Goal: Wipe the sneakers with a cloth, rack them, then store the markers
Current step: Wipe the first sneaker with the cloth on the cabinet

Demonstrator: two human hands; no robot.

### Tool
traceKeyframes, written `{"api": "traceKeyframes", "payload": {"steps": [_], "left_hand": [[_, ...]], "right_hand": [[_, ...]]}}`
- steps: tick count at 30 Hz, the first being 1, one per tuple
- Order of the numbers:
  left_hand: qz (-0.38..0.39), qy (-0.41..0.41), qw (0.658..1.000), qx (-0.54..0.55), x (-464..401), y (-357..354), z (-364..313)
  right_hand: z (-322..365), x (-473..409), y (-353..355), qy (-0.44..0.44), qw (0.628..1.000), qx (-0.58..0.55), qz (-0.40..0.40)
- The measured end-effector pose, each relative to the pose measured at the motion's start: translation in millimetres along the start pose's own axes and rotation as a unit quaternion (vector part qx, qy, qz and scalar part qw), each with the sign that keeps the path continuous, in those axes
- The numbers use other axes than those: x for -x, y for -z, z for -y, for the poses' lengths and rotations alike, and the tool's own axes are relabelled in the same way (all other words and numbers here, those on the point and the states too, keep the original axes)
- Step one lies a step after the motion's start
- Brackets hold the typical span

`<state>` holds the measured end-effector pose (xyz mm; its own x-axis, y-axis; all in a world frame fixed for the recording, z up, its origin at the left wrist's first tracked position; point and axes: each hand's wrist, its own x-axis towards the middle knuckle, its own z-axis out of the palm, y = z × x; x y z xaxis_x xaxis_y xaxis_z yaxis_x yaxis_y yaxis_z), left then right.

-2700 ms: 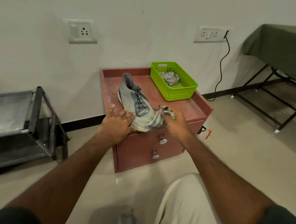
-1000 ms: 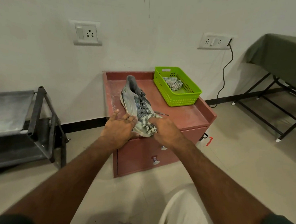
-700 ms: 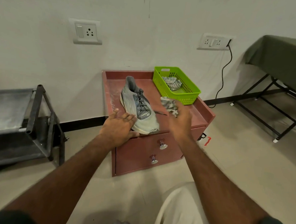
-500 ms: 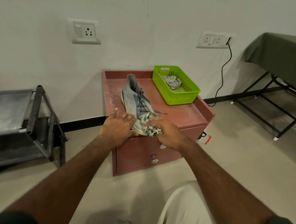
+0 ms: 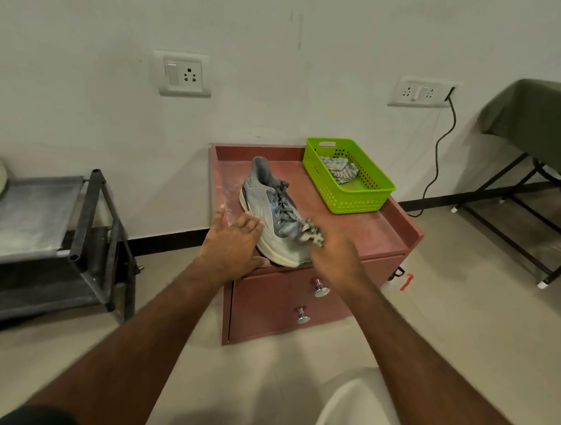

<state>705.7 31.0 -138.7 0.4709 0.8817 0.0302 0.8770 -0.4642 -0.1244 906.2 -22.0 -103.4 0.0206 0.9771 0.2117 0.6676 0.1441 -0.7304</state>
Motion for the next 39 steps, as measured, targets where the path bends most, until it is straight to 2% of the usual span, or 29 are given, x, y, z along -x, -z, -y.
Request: {"api": "traceKeyframes", "payload": {"steps": [2,4,6,8,10,12,13,14,16,18,20,23,26,27,29,30,31,32,34,36,37,38,39], "left_hand": [[-0.006,0.007,1.0,0.005,-4,-2,4],[-0.005,0.016,1.0,0.014,-8,-4,6],[0.006,0.021,1.0,0.018,-10,-6,7],[0.011,0.019,1.0,0.016,-11,-8,7],[0.009,0.018,1.0,0.021,-11,-9,7],[0.01,0.02,0.999,0.032,-10,-9,6],[0.011,0.022,0.999,0.035,-10,-9,7],[0.013,0.023,0.999,0.036,-10,-8,6],[0.012,0.024,0.999,0.032,-10,-8,5],[0.007,0.027,0.999,0.031,-10,-9,5],[0.002,0.03,0.999,0.035,-10,-9,4],[0.001,0.035,0.999,0.031,-10,-7,3],[0.0,0.033,0.999,0.036,-9,-8,4],[-0.003,0.033,0.999,0.043,-9,-8,4],[0.002,0.034,0.998,0.051,-8,-7,4],[0.005,0.034,0.998,0.047,-8,-6,3],[0.005,0.032,0.999,0.04,-8,-4,3],[0.003,0.024,0.999,0.03,-7,-3,1],[-0.005,-0.01,1.0,0.01,-4,-3,-4],[-0.009,-0.043,0.999,-0.006,0,-8,-10],[-0.009,-0.048,0.999,-0.007,1,-11,-12],[-0.01,-0.046,0.999,-0.003,2,-12,-13],[-0.01,-0.039,0.999,0.006,1,-12,-14]], "right_hand": [[-3,-4,-4,-0.02,0.992,0.117,0.041],[-5,-7,-5,-0.022,0.982,0.189,0.023],[-5,-12,-9,0.0,0.977,0.214,-0.01],[-2,-19,-15,0.023,0.981,0.19,-0.044],[7,-30,-19,0.034,0.989,0.097,-0.105],[19,-41,-24,0.087,0.984,0.029,-0.155],[22,-45,-28,0.122,0.98,0.033,-0.154],[24,-51,-31,0.148,0.979,0.063,-0.124],[22,-57,-38,0.136,0.966,0.221,0.019],[19,-56,-40,0.095,0.918,0.348,0.163],[17,-51,-32,0.093,0.902,0.35,0.235],[17,-37,1,0.05,0.929,0.256,0.265],[7,-24,29,0.006,0.947,0.239,0.213],[6,-19,32,0.001,0.949,0.272,0.162],[7,-12,33,0.013,0.937,0.348,-0.004],[10,-9,31,0.02,0.936,0.343,-0.079],[11,-8,26,0.028,0.944,0.307,-0.12],[14,-5,22,0.04,0.957,0.258,-0.126],[11,-3,14,0.06,0.98,0.186,-0.03],[6,0,9,0.029,0.975,0.189,0.111],[2,0,8,-0.001,0.968,0.199,0.15],[-3,0,7,-0.025,0.967,0.207,0.147],[-8,-1,6,-0.038,0.97,0.216,0.104]]}}
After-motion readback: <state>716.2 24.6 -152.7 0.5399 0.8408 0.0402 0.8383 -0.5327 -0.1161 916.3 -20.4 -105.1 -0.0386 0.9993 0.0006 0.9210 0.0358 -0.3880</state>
